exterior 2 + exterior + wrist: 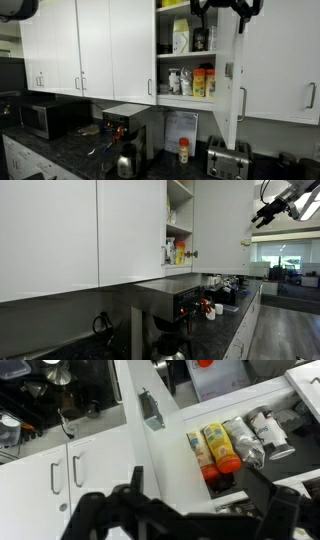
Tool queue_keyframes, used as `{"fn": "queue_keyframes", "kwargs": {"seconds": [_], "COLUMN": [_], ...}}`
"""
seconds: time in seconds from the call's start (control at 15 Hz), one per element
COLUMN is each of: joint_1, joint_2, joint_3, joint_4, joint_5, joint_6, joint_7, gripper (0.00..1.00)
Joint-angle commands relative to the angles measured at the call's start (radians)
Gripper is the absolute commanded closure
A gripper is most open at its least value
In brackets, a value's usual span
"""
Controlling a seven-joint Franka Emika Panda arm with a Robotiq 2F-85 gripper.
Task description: Close the right cabinet door
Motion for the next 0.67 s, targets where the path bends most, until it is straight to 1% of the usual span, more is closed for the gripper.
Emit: {"fn": "queue_keyframes", "kwargs": {"seconds": [0.0, 0.27, 0.6], "joint_1": [-0.105, -0.185, -0.303], "joint_2": [0.086, 0.137, 0.190], "joint_3": [0.066, 0.132, 0.244], "joint_4": [0.099, 0.168, 0.248], "joint_5": [0.055, 0.078, 0.101], "joint_6": [-0.038, -0.054, -0.153], "joint_7": [-0.031, -0.033, -0.054], "gripper": [0.00, 0.00, 0.00]}}
